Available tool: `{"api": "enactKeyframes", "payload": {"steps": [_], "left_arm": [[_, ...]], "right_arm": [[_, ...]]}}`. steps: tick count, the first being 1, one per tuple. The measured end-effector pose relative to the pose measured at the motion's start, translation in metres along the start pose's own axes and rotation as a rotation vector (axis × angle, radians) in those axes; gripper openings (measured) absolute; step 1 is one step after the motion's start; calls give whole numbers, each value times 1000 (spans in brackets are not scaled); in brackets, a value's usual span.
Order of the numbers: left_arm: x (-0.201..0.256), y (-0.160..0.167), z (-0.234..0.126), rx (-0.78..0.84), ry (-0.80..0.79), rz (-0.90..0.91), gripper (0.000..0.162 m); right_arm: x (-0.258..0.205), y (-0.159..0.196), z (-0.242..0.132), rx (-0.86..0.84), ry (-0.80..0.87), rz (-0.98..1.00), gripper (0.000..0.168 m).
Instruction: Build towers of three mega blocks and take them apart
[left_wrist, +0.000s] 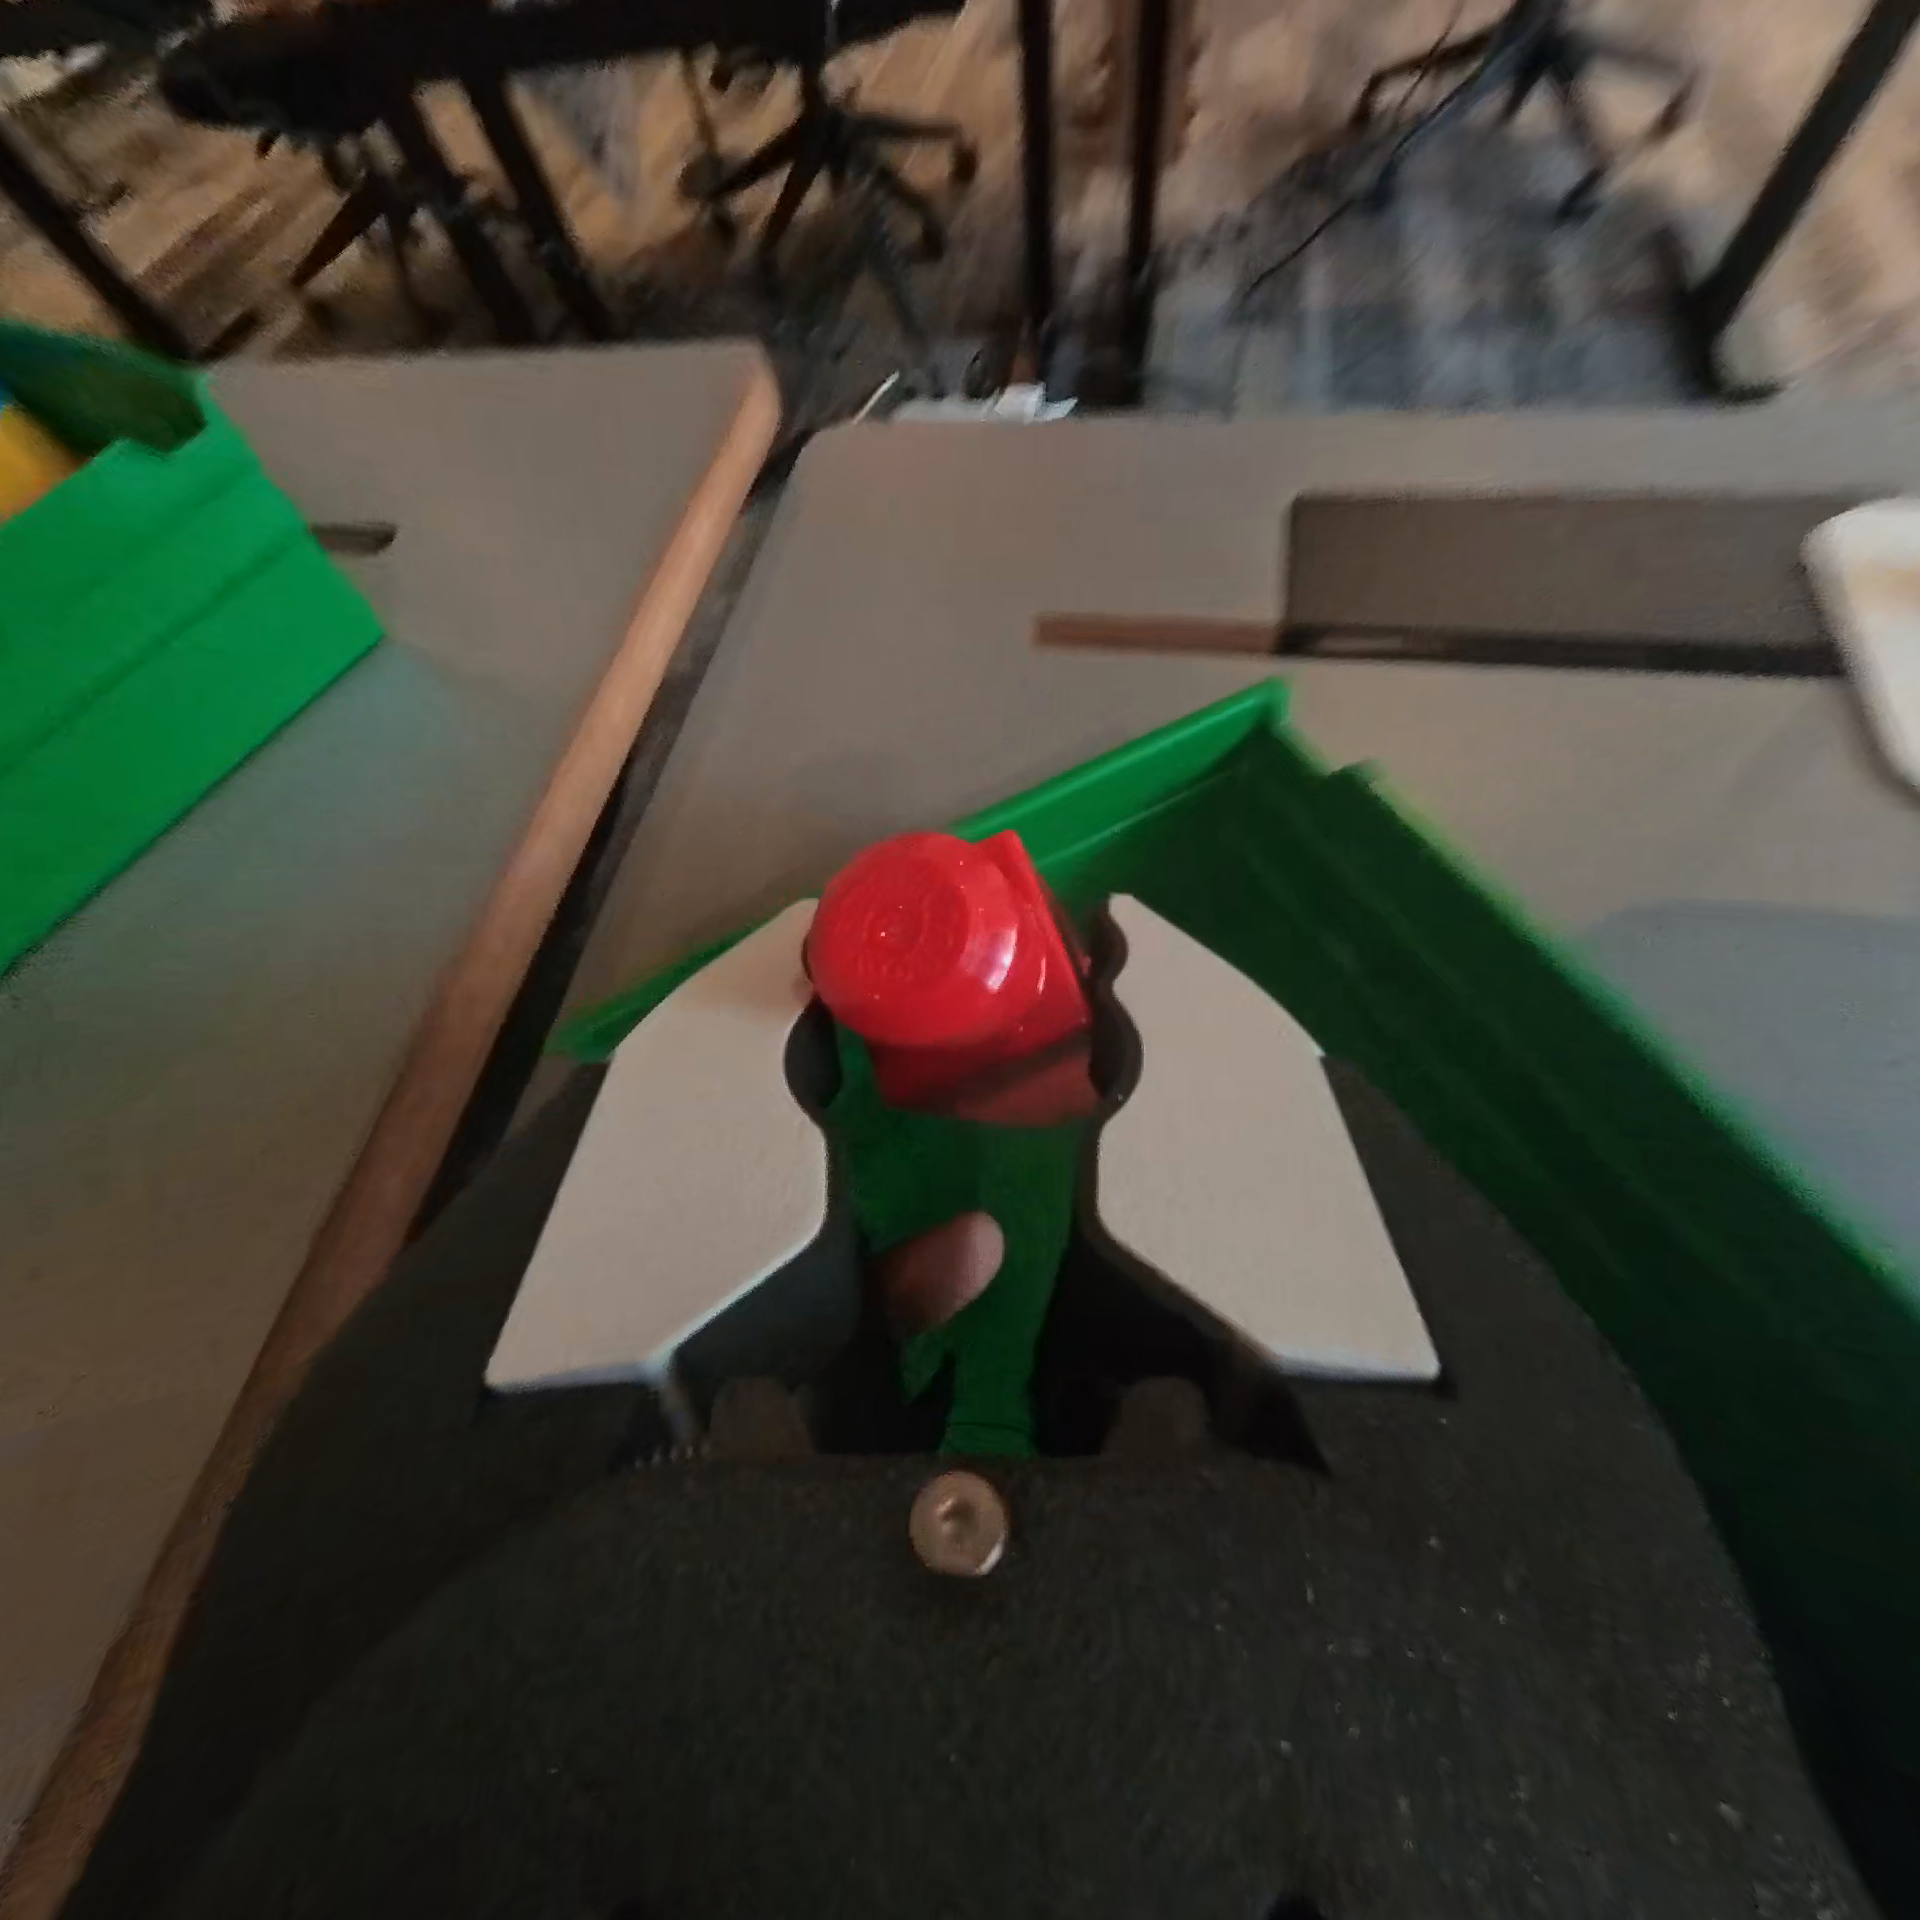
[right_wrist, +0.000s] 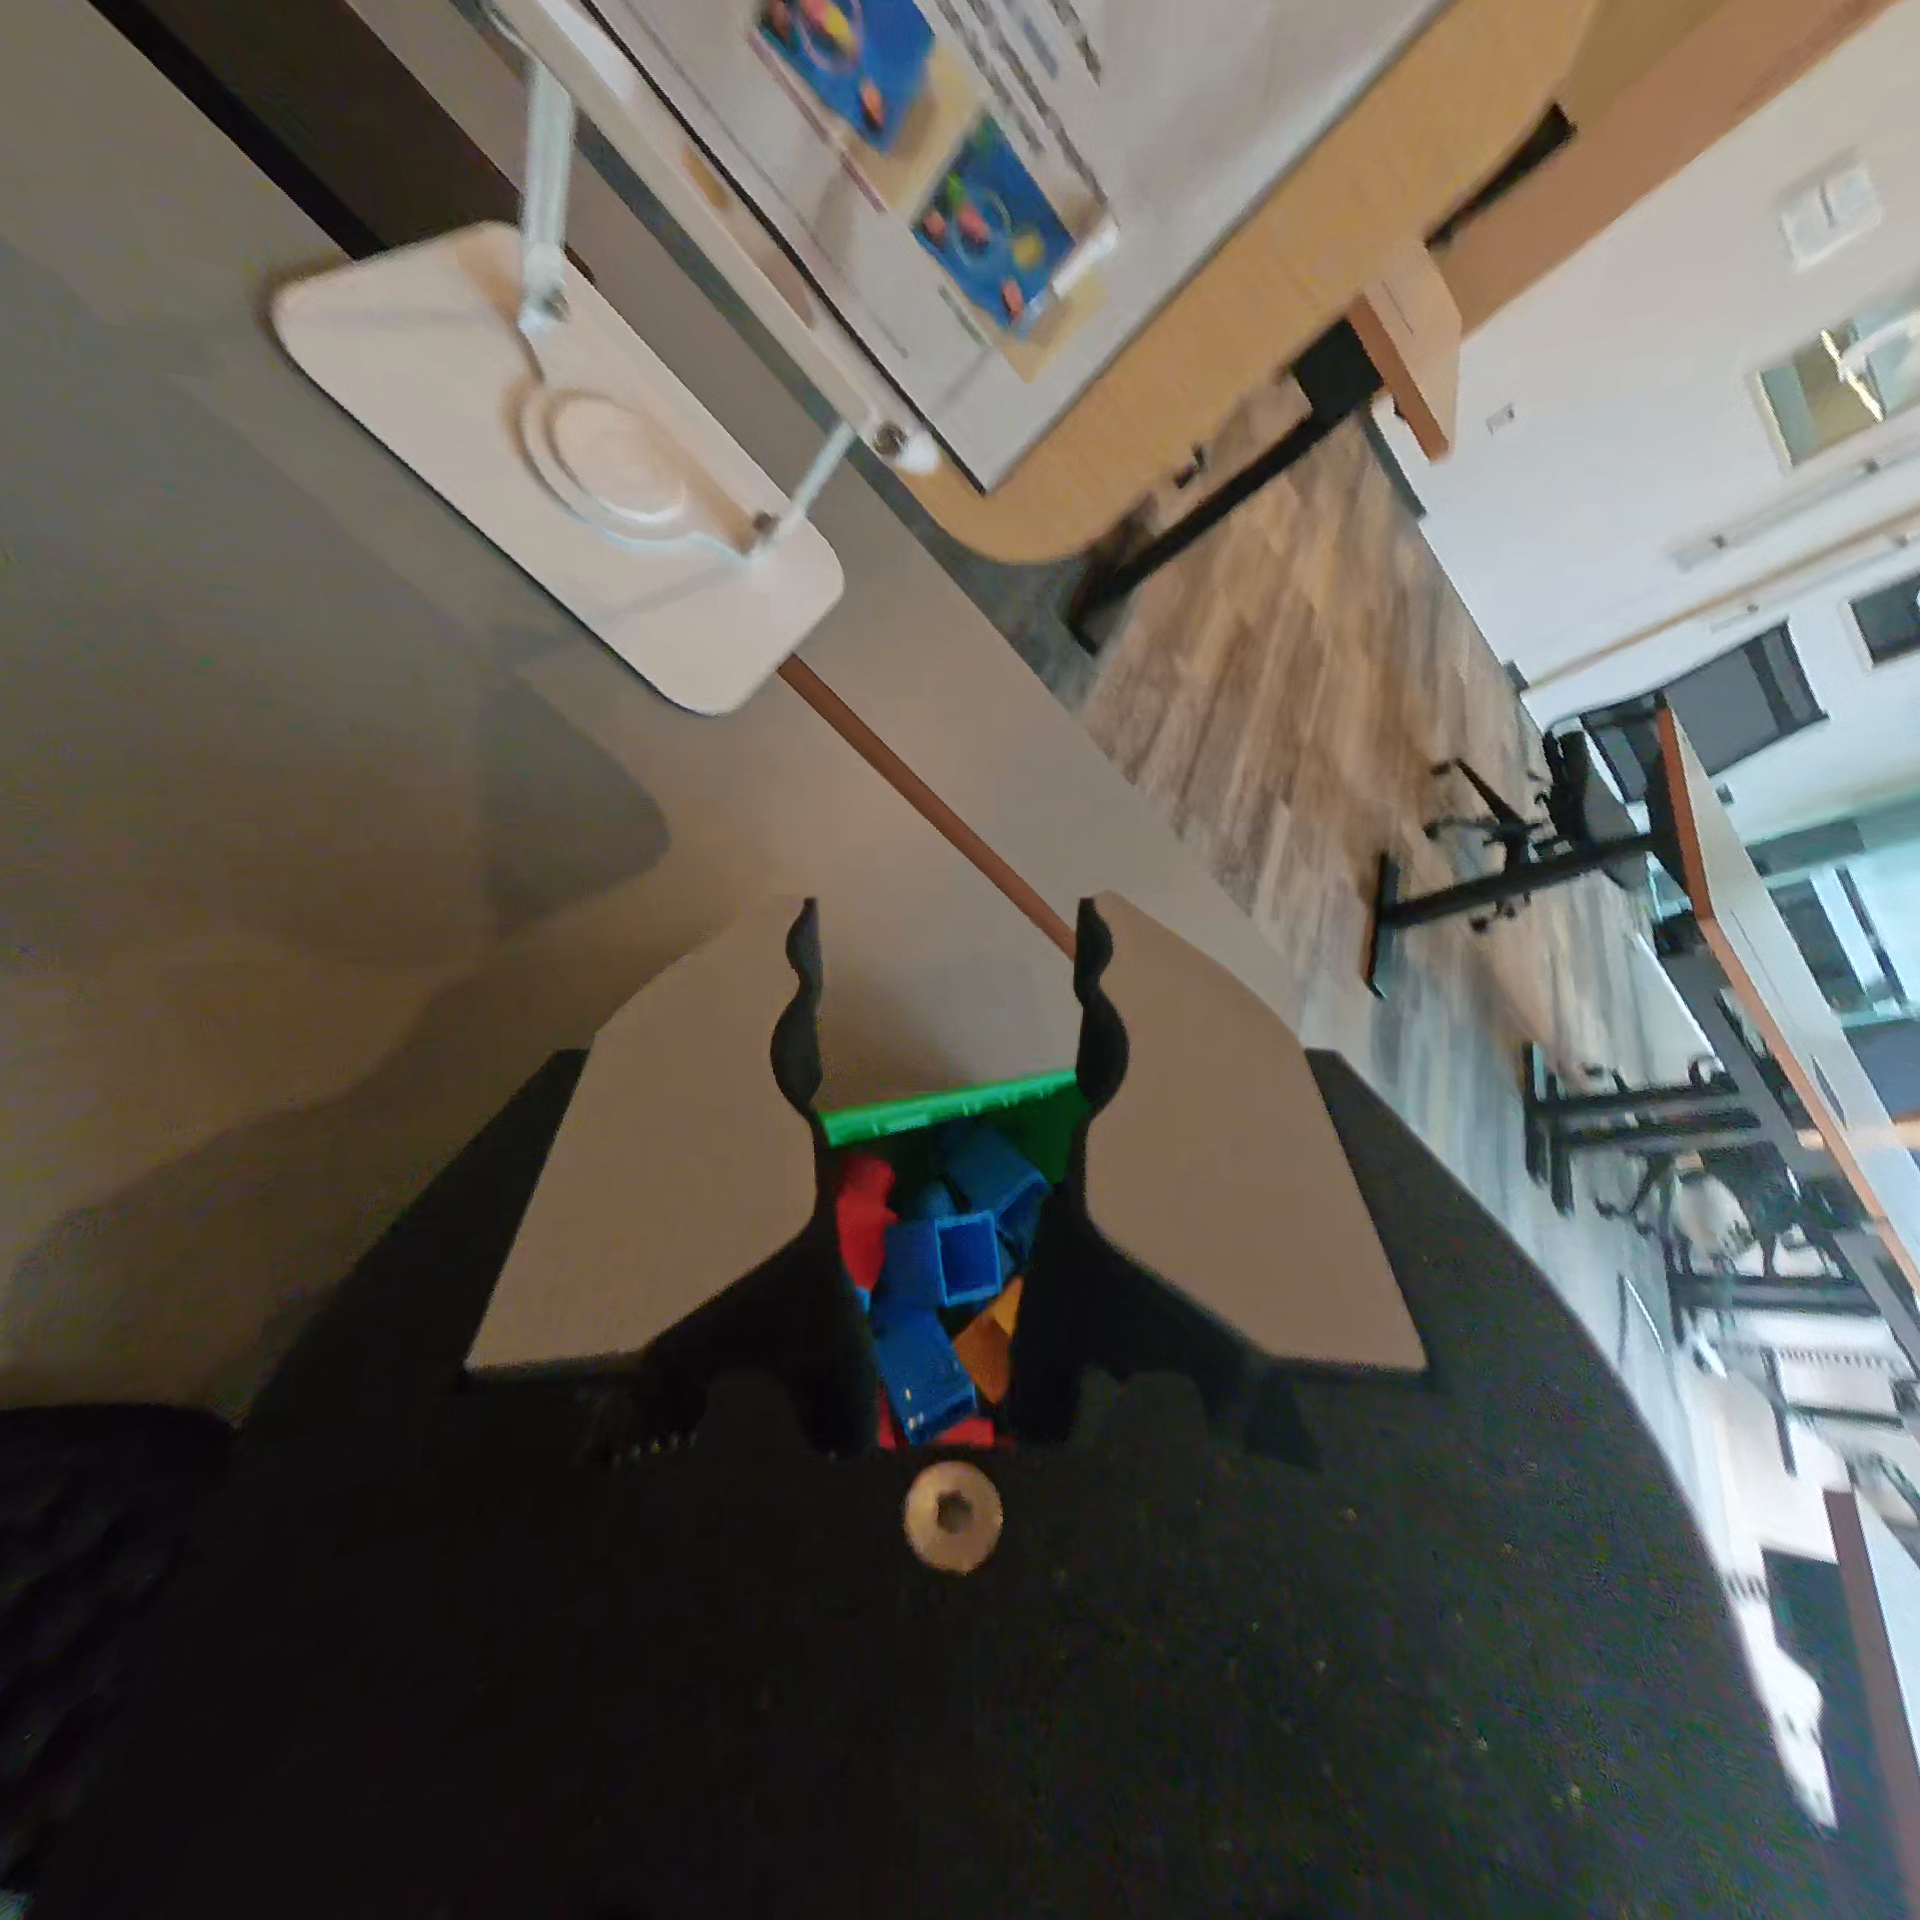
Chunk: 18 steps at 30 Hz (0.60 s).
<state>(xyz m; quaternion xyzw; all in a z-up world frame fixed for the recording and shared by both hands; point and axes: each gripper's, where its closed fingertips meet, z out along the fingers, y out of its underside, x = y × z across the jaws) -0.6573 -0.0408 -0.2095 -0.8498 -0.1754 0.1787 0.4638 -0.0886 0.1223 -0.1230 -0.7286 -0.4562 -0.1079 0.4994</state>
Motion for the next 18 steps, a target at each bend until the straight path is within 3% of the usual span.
{"api": "enactKeyframes", "payload": {"steps": [4,10,18], "left_arm": [[37,-46,-37,229,244,-49,46],[101,-110,-125,624,637,-49,45],[189,-140,-235,932,1155,-31,45]], "right_arm": [[-31,-43,-5,207,-140,-46,47],[-100,-123,-42,647,-515,-42,48],[-152,-184,-84,989,-953,177,61]]}}
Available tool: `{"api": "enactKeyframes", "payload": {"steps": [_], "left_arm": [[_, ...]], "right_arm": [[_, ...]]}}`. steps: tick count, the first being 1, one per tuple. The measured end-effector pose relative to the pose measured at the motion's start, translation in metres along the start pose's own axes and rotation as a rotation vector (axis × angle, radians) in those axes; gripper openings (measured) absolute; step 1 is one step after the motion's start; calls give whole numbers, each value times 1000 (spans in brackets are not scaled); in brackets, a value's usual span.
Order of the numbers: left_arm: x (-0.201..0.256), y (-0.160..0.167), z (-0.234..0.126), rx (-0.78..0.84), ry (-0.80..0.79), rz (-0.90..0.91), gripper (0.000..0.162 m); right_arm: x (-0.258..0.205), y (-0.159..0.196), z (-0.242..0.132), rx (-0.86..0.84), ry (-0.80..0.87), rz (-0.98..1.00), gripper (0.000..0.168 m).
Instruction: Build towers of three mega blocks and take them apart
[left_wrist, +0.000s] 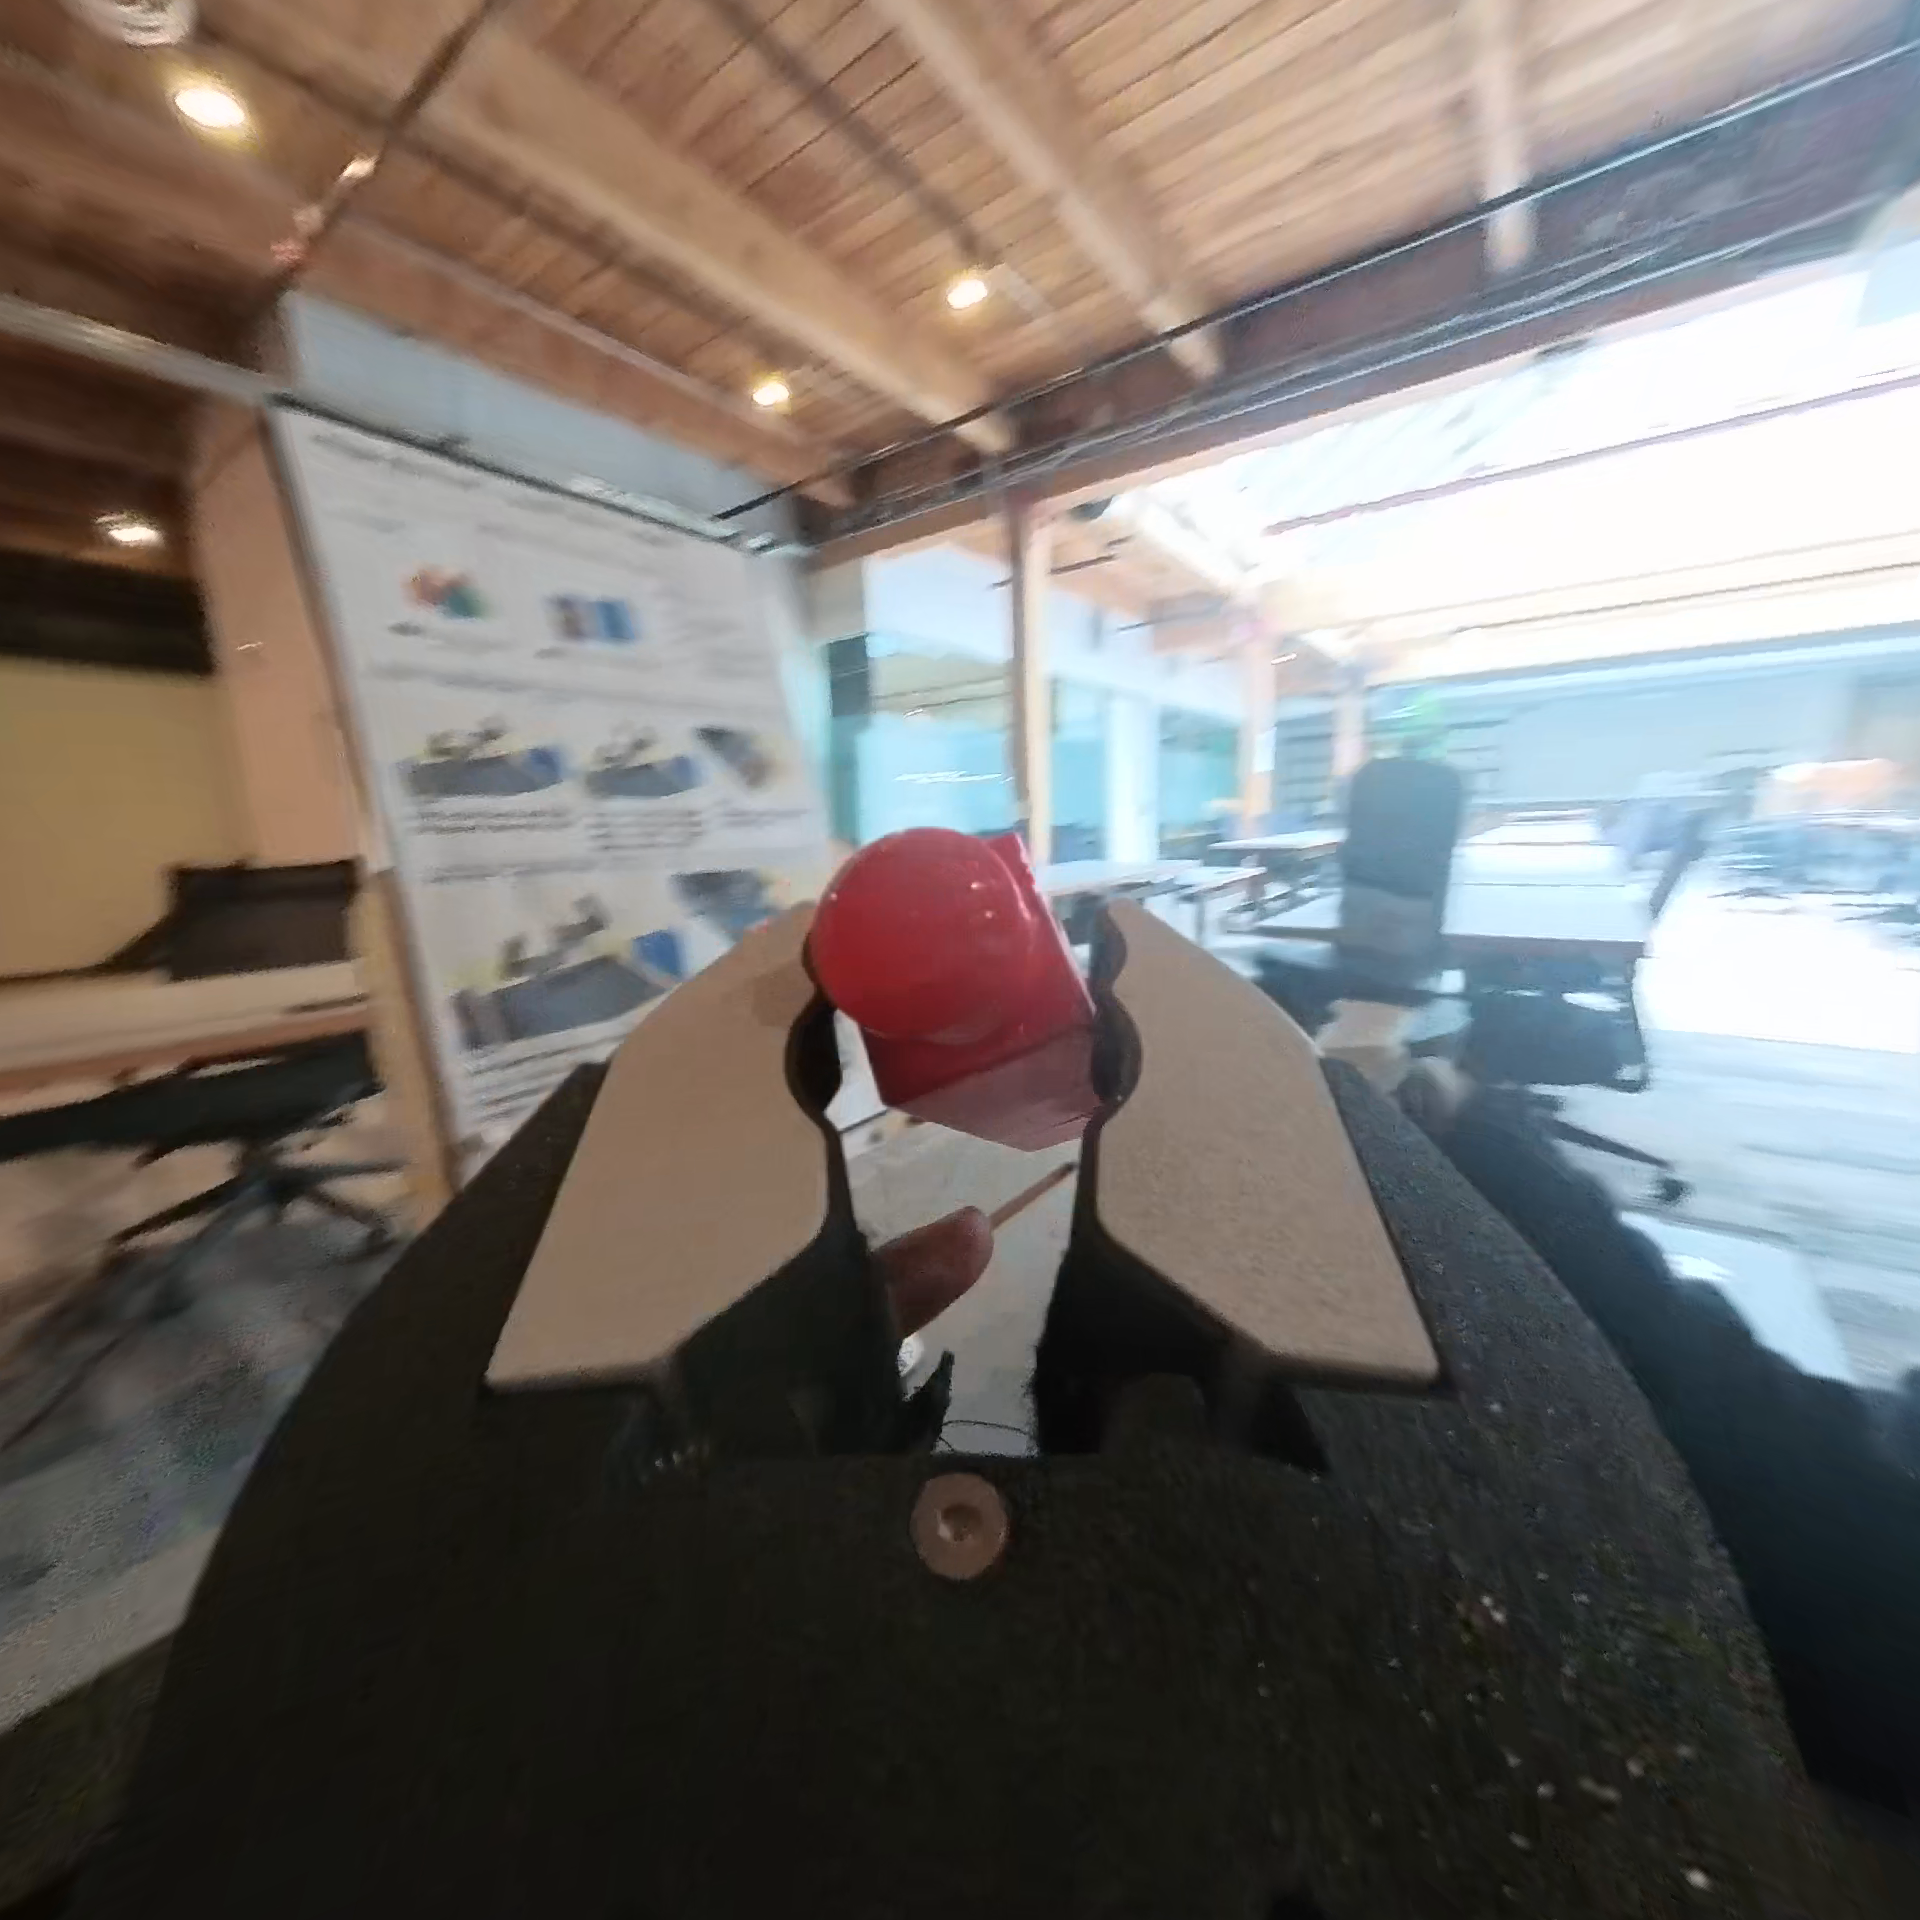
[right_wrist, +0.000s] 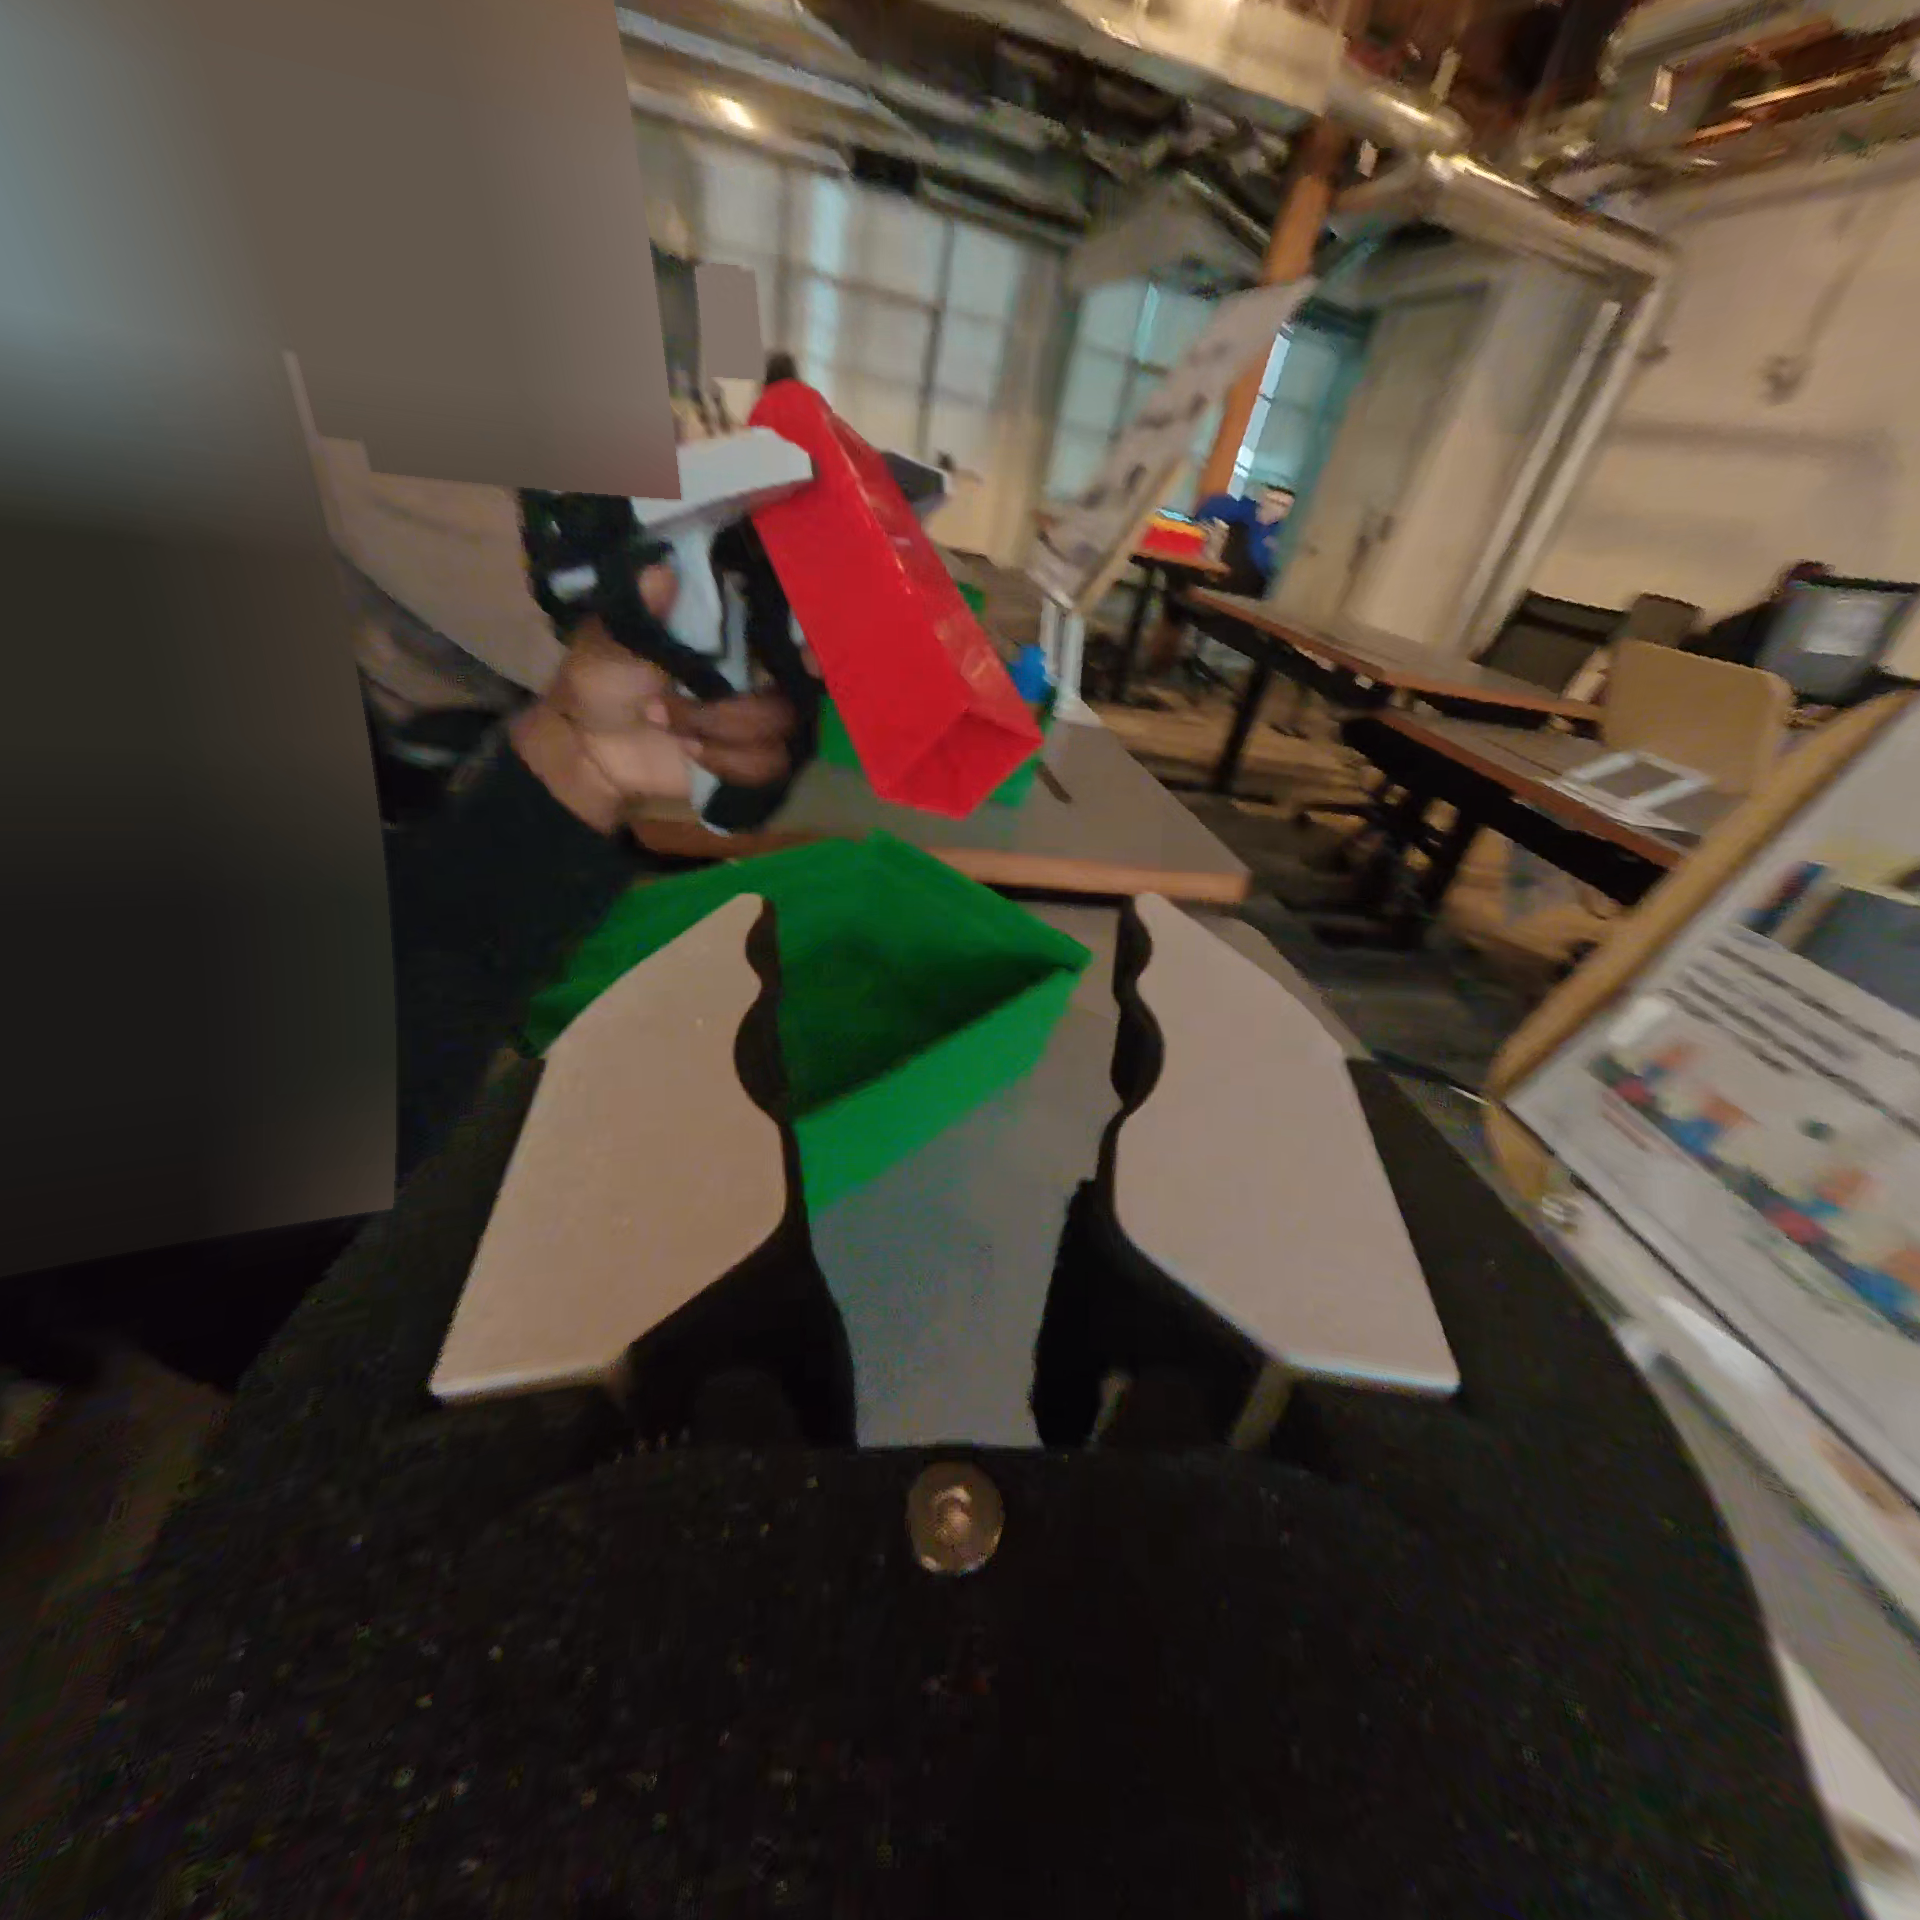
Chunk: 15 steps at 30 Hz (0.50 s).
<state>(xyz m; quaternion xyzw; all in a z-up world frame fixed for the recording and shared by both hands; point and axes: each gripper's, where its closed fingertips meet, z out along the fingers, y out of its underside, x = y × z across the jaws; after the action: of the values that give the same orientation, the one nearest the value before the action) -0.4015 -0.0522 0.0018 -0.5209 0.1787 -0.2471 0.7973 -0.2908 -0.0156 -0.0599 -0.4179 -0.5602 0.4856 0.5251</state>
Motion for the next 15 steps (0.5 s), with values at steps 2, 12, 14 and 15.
{"api": "enactKeyframes", "payload": {"steps": [2,12,14,15], "left_arm": [[21,-1,11,24,95,-24,45],[60,14,38,8,249,-66,45],[63,14,40,17,269,-94,45],[64,14,40,14,274,-96,45]], "right_arm": [[-10,-7,7,78,-95,73,69],[-28,-23,16,225,-246,194,54],[-27,-24,13,243,-239,193,41],[-26,-24,11,238,-240,187,41]]}}
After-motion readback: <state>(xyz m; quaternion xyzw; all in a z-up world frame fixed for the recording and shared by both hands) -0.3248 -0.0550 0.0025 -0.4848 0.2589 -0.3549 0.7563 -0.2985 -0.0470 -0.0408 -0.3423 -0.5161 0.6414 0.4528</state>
